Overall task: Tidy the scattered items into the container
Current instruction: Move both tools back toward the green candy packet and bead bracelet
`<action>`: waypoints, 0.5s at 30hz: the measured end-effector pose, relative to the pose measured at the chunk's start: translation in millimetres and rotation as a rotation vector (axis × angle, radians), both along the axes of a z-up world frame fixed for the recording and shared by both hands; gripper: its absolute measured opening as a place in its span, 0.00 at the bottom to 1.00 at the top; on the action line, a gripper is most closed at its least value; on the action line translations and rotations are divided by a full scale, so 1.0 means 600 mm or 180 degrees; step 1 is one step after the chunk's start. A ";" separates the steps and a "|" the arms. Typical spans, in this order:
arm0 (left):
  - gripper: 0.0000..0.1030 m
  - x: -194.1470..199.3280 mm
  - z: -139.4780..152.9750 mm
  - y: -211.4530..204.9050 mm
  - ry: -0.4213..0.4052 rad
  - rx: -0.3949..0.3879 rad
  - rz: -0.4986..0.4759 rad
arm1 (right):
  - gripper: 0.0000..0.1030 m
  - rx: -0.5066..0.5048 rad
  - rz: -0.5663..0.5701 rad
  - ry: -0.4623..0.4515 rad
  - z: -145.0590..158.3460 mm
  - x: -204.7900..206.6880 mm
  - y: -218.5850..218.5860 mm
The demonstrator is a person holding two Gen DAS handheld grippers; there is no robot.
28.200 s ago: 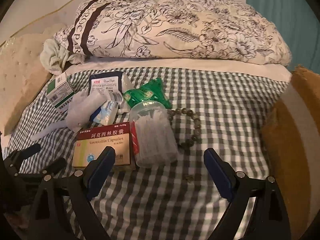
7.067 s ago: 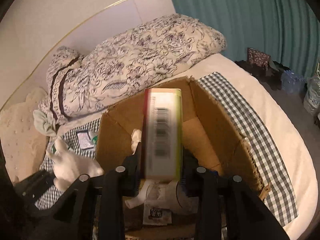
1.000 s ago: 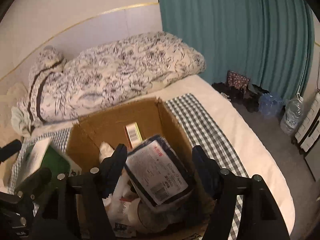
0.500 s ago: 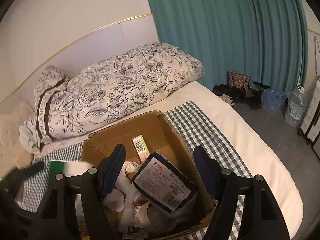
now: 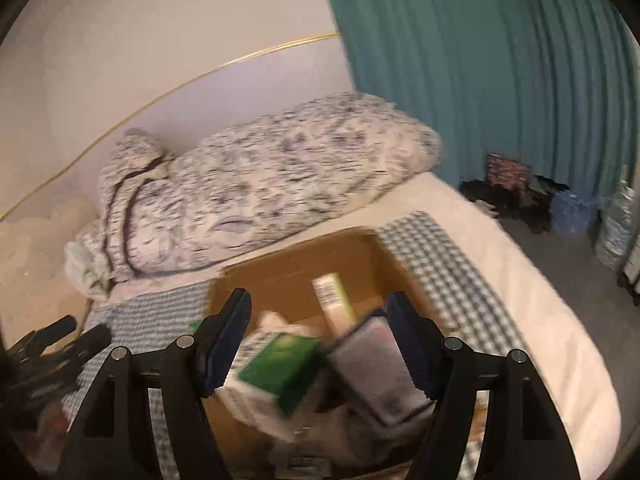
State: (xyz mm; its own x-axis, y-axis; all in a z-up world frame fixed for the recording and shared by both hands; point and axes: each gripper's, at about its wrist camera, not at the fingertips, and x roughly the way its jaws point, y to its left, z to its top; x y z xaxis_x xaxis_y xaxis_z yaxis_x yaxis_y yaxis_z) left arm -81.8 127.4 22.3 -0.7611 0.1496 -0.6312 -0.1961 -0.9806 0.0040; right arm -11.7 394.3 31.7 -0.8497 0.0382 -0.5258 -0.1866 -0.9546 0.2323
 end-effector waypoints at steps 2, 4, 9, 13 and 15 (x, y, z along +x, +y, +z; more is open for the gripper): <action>1.00 -0.017 -0.022 -0.047 -0.0081 -0.0097 0.0344 | 0.68 -0.0008 0.0163 0.0019 0.000 -0.004 -0.031; 1.00 -0.025 -0.043 -0.084 -0.0172 -0.0073 0.0515 | 0.68 0.0008 0.0332 0.0026 -0.001 -0.010 -0.068; 1.00 -0.037 -0.091 -0.148 -0.0422 0.0040 0.0711 | 0.68 0.0043 0.0667 -0.0053 -0.023 -0.030 -0.170; 1.00 -0.045 -0.120 -0.180 -0.0482 0.0027 0.0790 | 0.68 0.0170 0.0839 -0.0076 -0.049 -0.049 -0.263; 1.00 -0.048 -0.136 -0.193 -0.0501 0.0011 0.0796 | 0.68 0.0259 0.0847 -0.0072 -0.072 -0.061 -0.308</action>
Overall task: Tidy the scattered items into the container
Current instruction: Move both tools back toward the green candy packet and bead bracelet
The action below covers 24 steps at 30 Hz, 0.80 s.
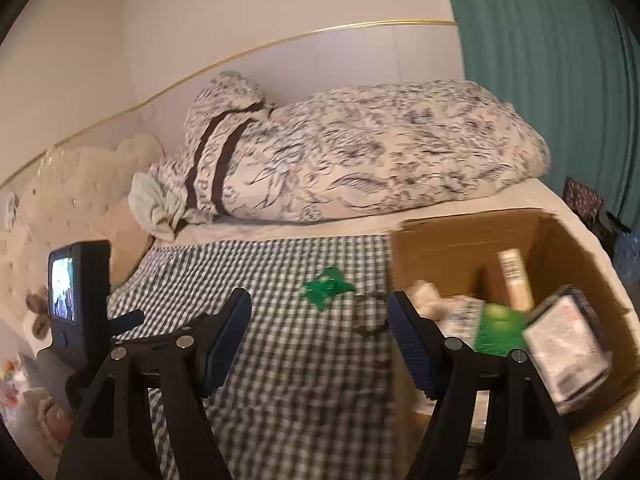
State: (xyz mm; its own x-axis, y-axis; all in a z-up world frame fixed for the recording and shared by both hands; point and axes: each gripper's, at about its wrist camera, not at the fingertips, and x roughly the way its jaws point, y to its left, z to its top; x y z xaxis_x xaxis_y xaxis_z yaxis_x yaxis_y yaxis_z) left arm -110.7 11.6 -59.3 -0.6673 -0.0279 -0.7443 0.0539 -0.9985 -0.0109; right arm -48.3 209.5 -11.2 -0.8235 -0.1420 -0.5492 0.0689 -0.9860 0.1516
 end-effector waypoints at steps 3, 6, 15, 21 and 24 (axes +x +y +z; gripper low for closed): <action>1.00 -0.010 -0.025 -0.013 -0.0064 -0.0015 -0.0056 | 0.68 0.0186 -0.0065 -0.0039 -0.037 -0.023 -0.045; 1.00 -0.023 -0.048 -0.021 -0.0097 -0.0022 -0.0179 | 0.68 0.0334 -0.0119 -0.0130 -0.076 -0.052 -0.064; 1.00 -0.073 -0.106 -0.032 -0.0228 0.0010 -0.0221 | 0.68 0.0493 -0.0287 -0.0550 -0.155 -0.133 -0.059; 1.00 -0.102 -0.130 -0.032 -0.0215 -0.0012 -0.0253 | 0.68 0.0537 -0.0454 -0.0772 -0.207 -0.189 -0.046; 1.00 -0.117 -0.135 -0.017 -0.0181 -0.0069 -0.0357 | 0.68 0.0672 -0.0446 -0.0791 -0.225 -0.205 -0.044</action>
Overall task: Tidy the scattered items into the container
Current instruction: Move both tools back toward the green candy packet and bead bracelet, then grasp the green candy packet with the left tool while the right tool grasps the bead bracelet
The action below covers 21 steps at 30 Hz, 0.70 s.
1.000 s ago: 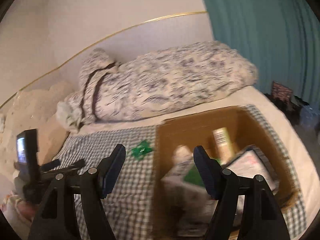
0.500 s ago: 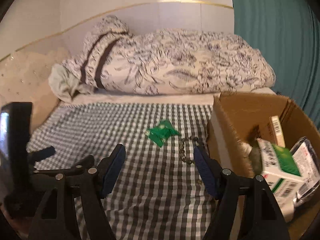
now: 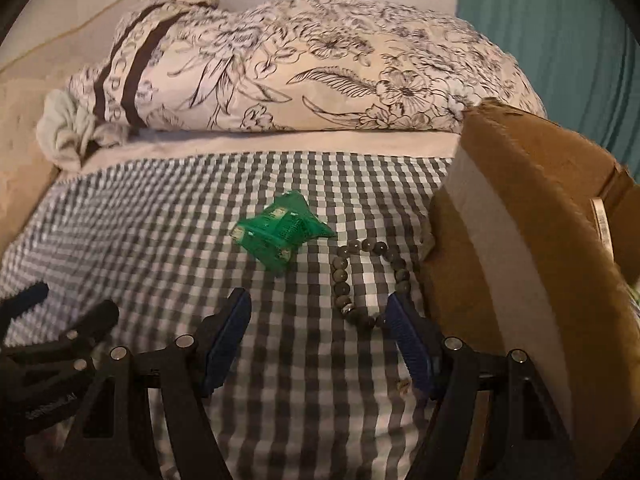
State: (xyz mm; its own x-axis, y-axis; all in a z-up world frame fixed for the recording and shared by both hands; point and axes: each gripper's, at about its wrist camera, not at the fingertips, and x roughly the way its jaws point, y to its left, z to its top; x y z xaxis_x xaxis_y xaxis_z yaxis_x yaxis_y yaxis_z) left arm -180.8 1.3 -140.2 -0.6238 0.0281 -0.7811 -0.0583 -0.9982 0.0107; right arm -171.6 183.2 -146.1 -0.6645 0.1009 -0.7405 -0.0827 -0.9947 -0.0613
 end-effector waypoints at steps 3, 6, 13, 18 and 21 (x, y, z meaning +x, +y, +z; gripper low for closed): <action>1.00 -0.015 -0.003 0.016 0.0036 -0.0078 -0.0072 | 0.68 0.0121 0.0009 0.0007 -0.009 -0.010 -0.002; 1.00 -0.028 -0.009 0.028 0.0033 -0.0071 -0.0138 | 0.61 0.0159 -0.0051 -0.0070 -0.019 -0.026 0.013; 1.00 -0.056 -0.018 0.067 0.0079 -0.0100 -0.0356 | 0.55 0.0225 -0.0259 -0.0077 -0.023 -0.049 0.086; 1.00 -0.080 -0.021 0.118 0.0204 -0.0147 -0.0629 | 0.65 0.0126 -0.0082 -0.0132 -0.034 -0.053 0.095; 1.00 -0.099 -0.027 0.137 0.0263 -0.0205 -0.0752 | 0.66 0.0247 -0.0056 -0.0188 -0.045 -0.059 0.092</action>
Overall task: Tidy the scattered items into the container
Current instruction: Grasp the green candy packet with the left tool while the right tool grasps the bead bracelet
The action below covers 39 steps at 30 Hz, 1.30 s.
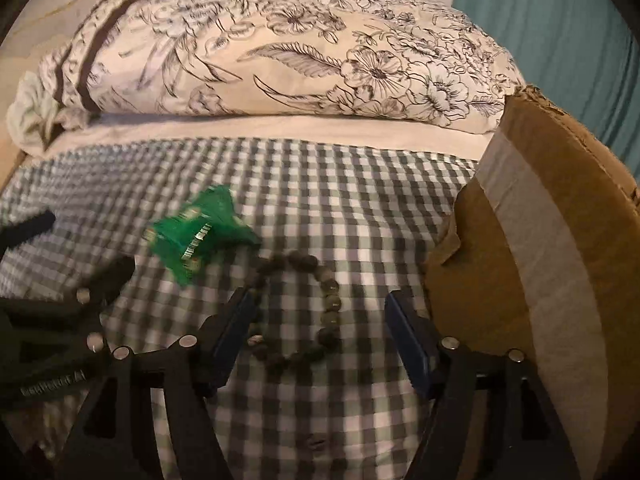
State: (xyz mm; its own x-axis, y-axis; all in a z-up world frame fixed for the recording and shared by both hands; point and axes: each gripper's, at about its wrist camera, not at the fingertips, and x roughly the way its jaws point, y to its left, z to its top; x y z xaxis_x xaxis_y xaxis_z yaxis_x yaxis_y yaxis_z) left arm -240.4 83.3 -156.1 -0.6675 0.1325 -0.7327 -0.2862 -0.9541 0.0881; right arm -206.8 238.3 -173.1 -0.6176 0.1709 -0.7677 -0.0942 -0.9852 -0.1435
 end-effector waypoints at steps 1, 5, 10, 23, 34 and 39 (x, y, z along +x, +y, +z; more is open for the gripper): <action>1.00 -0.007 -0.003 0.004 -0.0001 -0.0013 -0.0048 | 0.67 -0.0038 0.0041 -0.0035 -0.003 -0.001 0.002; 1.00 -0.026 -0.010 0.016 -0.0025 0.0066 -0.0330 | 0.67 -0.0636 0.0092 -0.0311 -0.017 -0.007 0.039; 1.00 -0.039 -0.025 0.047 -0.0033 0.0184 -0.0554 | 0.69 -0.0973 0.0048 -0.0407 -0.034 -0.012 0.062; 0.55 -0.081 -0.079 0.068 -0.0384 0.0146 -0.0347 | 0.59 -0.0315 0.0224 -0.0329 -0.043 -0.016 0.012; 0.50 0.002 -0.009 0.019 -0.0323 0.0155 -0.0254 | 0.11 -0.0520 0.0278 -0.0225 0.009 0.012 0.008; 0.50 0.061 0.034 -0.011 -0.0301 0.0192 -0.0059 | 0.11 -0.0628 0.0384 -0.0149 0.048 0.046 -0.010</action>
